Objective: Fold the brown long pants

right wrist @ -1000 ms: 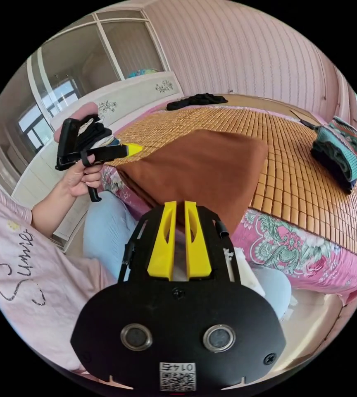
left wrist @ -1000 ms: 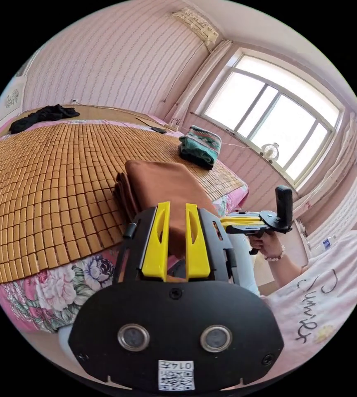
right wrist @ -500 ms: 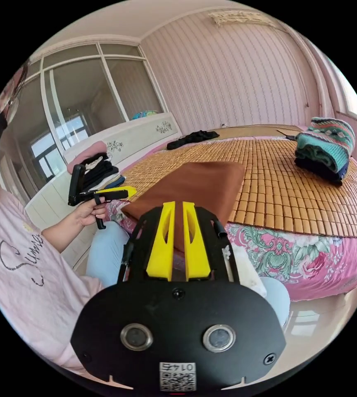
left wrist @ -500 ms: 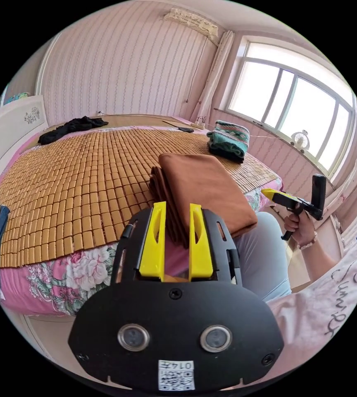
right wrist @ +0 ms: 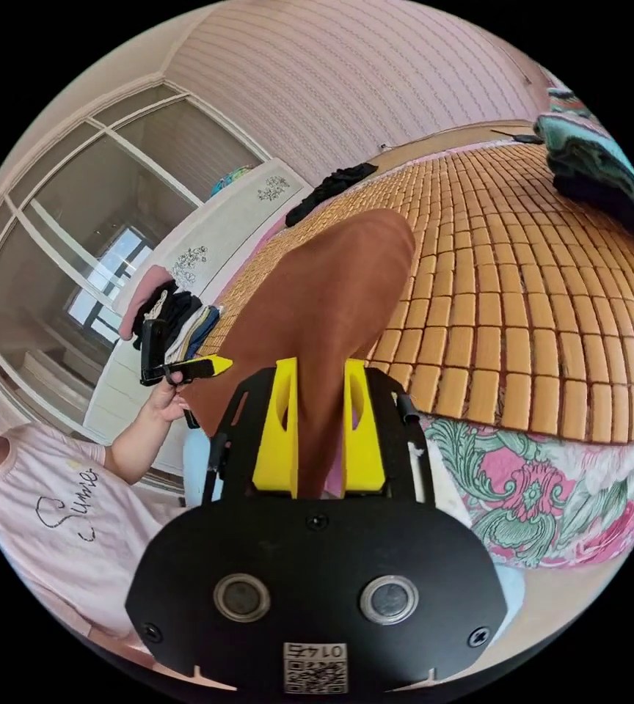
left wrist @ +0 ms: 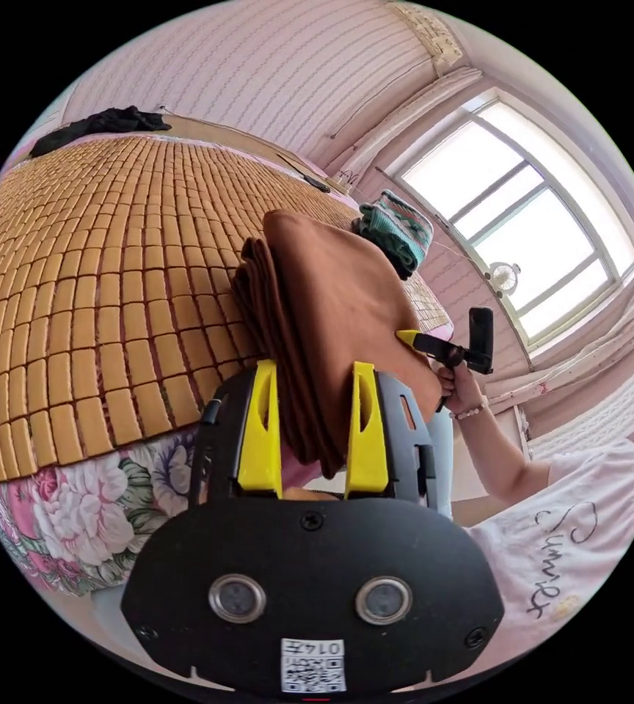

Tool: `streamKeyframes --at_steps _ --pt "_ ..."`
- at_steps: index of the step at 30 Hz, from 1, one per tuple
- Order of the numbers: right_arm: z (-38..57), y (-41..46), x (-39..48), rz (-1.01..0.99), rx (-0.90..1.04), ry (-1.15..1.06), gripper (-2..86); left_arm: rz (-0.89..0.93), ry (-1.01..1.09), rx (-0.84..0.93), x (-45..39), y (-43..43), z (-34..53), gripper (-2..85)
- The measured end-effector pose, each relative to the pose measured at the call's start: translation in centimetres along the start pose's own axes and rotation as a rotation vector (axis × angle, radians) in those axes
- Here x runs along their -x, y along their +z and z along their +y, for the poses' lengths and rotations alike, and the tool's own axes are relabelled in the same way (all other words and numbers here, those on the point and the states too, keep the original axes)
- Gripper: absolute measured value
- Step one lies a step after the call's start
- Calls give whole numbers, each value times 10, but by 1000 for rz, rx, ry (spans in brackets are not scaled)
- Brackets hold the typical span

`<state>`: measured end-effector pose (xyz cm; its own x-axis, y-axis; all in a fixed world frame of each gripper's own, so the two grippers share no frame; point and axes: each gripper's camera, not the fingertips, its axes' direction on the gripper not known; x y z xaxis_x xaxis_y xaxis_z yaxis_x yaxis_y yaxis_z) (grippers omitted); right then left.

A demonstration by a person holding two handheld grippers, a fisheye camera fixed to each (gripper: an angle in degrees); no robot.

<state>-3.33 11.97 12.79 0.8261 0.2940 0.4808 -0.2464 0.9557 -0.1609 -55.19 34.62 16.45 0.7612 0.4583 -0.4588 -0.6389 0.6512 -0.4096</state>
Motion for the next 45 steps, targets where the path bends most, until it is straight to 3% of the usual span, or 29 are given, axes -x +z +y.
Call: streamKeyframes --at_steps 6,13,19,22,24,27,32,36,43,45 --pt "-88 64 29 38 92 -163 75 -105 -48 -127 24 -31 3 86" --pt "-223 226 98 2 229 -360 75 -336 -163 -257 94 -99 0 82" --pt "-348 389 168 10 263 -406 84 -715 -199 -244 164 -143 -56 85" --pt "-418 471 200 32 251 -365 98 -956 -334 -269 204 -161 -100 88" --pt "-448 492 216 39 199 -282 101 -962 -473 -410 208 -189 -113 67" --pt "-458 483 236 12 97 -365 81 -850 -195 -596 166 -200 -103 60" --pt "-439 448 221 32 159 -434 91 -823 -112 -380 156 -148 -103 75" --pt "-428 464 223 40 320 -427 90 -986 -63 -298 149 -108 -112 60" --pt "-440 521 261 270 192 -485 86 -1013 -81 -250 167 -91 -153 49" --pt "-454 544 268 265 162 -471 86 -1132 -115 -234 188 -84 -180 46"
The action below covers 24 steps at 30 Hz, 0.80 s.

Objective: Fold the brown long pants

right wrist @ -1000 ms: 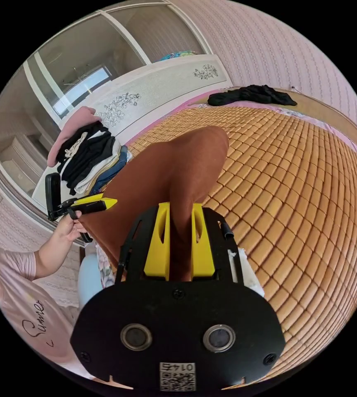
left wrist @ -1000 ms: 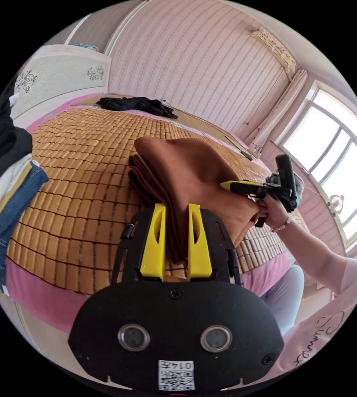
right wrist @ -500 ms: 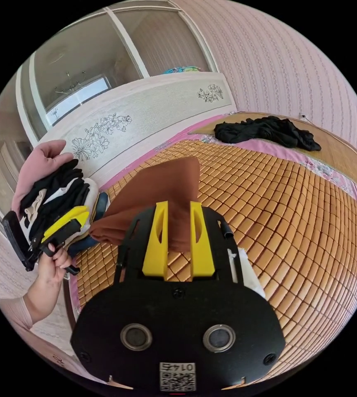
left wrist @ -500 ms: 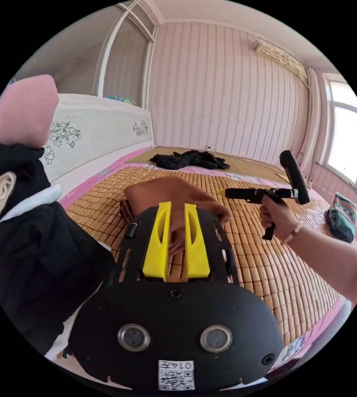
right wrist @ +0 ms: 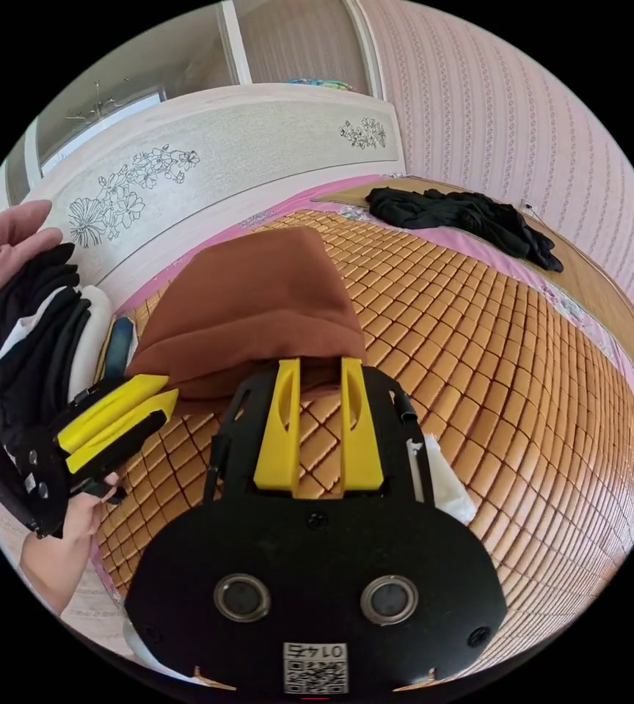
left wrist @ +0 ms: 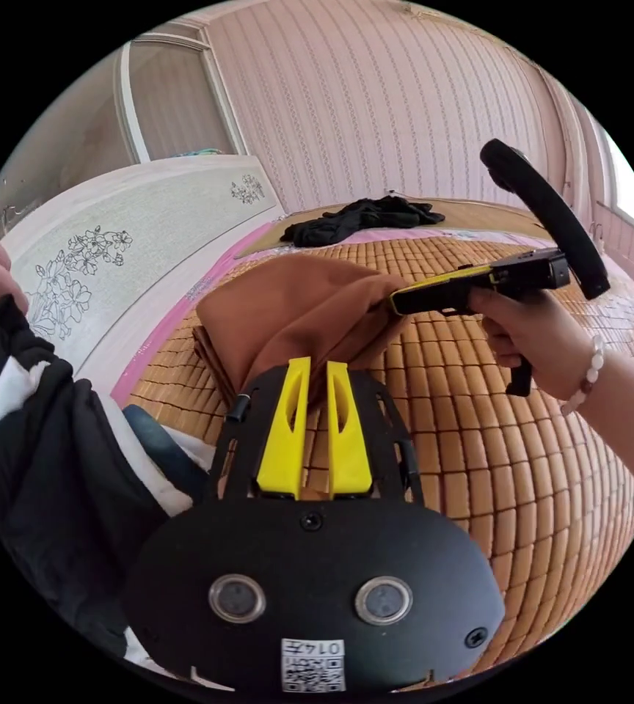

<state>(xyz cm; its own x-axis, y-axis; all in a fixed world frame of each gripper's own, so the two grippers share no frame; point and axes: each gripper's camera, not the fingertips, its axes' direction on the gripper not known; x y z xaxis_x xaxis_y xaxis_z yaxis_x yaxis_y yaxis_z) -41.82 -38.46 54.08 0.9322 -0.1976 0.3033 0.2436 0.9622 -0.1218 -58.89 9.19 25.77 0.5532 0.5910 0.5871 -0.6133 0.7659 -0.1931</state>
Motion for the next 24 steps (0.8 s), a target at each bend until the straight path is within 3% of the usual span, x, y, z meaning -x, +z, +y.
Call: streamKeyframes --at_steps 2,4,7,9,12,15,20,24 --pt "-26 18 0 -76 -3 30 90 -148 39 66 -8 15 -21 44" --pt "-35 11 -5 -169 16 45 95 -166 -66 93 -4 7 -42 38" --pt "-2 -34 -23 -357 -110 -37 101 122 -94 -104 -13 -38 -40 18" --pt "41 -75 -38 -354 -153 -100 102 308 -21 -192 -43 -71 -30 8" --pt "136 -156 -72 -194 -140 -180 107 460 111 -197 -99 -100 -15 6" --pt "241 -240 -121 53 -51 -147 133 455 296 -169 -170 -116 -16 16" --pt "392 -403 -219 471 -8 199 147 724 357 -213 -268 -150 -52 59" --pt "445 -473 -259 639 -8 310 147 843 433 -225 -373 -183 -91 67"
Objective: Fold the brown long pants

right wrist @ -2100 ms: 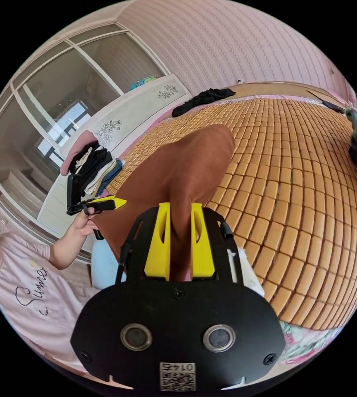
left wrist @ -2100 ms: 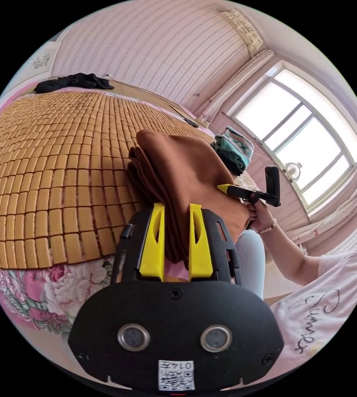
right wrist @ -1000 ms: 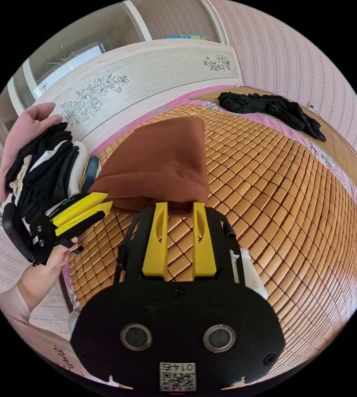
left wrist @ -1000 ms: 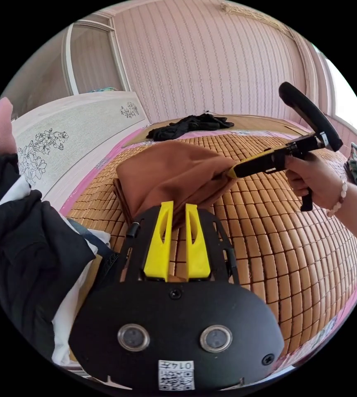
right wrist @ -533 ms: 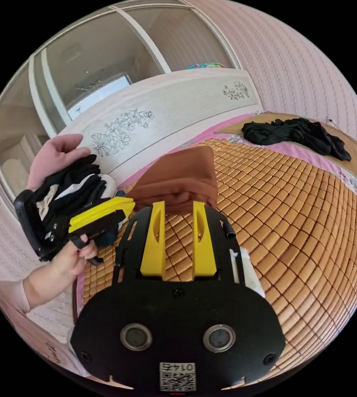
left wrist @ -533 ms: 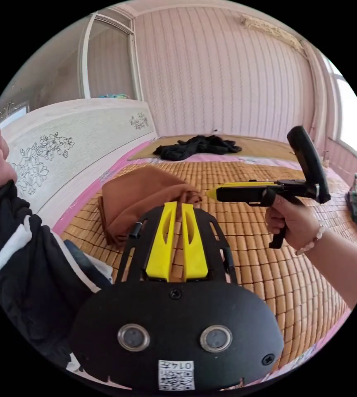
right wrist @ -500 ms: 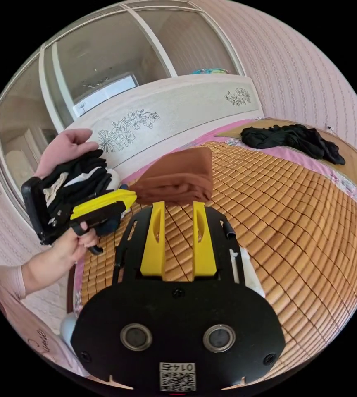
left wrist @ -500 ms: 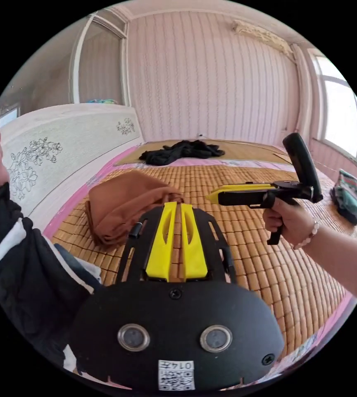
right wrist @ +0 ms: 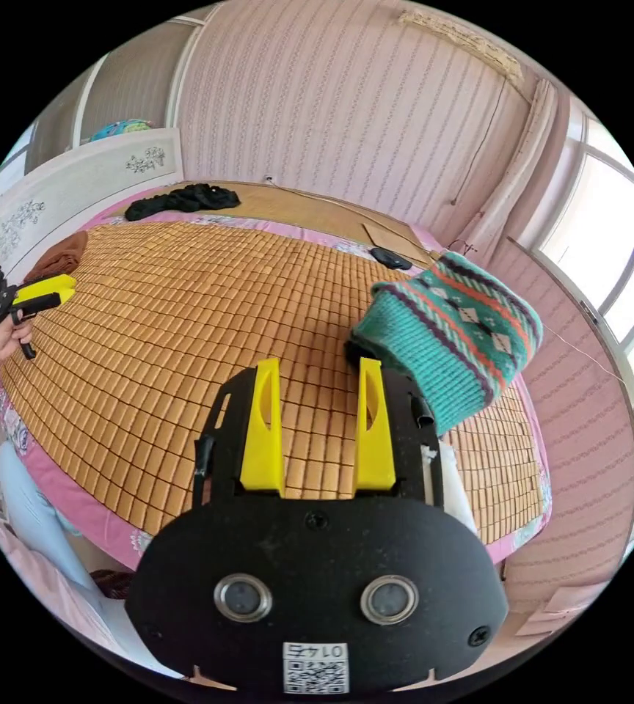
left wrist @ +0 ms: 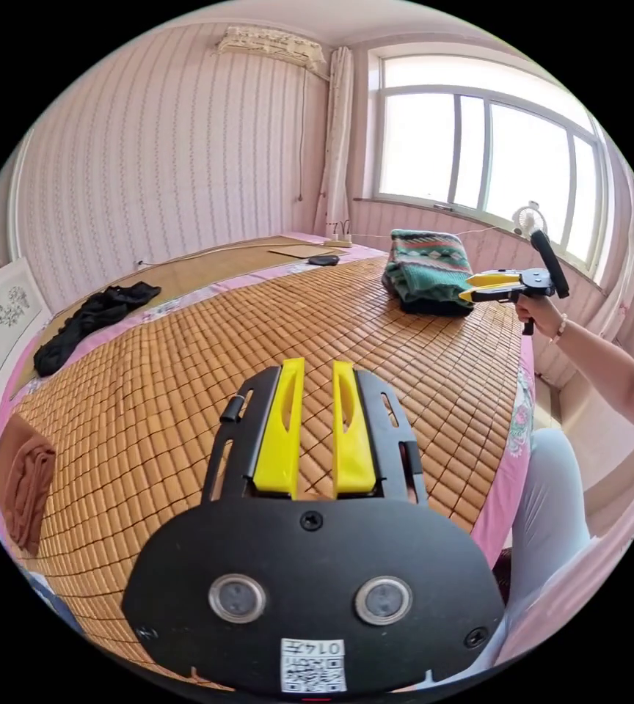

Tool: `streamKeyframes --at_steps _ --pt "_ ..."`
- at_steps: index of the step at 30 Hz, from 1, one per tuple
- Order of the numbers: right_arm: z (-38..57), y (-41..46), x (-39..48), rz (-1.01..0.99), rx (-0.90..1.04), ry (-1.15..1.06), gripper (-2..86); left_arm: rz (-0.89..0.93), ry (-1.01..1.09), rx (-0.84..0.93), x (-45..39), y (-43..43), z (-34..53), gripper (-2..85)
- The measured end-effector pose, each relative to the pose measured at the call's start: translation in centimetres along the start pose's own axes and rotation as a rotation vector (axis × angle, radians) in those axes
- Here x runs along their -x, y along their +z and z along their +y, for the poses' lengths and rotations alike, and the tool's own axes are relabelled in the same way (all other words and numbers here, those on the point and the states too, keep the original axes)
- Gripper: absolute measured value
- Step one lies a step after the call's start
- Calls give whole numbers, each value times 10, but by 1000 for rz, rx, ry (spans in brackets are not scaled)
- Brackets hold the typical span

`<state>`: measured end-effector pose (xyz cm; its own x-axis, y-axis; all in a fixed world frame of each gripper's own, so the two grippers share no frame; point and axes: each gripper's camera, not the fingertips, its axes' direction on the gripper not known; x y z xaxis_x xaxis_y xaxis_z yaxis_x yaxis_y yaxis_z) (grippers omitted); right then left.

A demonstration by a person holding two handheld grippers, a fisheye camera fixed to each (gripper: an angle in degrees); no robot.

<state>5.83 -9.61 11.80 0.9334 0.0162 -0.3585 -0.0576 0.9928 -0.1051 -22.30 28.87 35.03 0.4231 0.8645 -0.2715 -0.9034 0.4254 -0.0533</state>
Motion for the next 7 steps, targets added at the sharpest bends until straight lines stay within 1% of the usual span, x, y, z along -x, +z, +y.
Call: streamKeyframes --at_steps 3,7 --pt "5 -5 -41 41 -19 34 148 65 57 28 -49 46 -47 69" --pt "-8 16 -69 88 -16 -24 146 90 138 74 -101 99 -95 70"
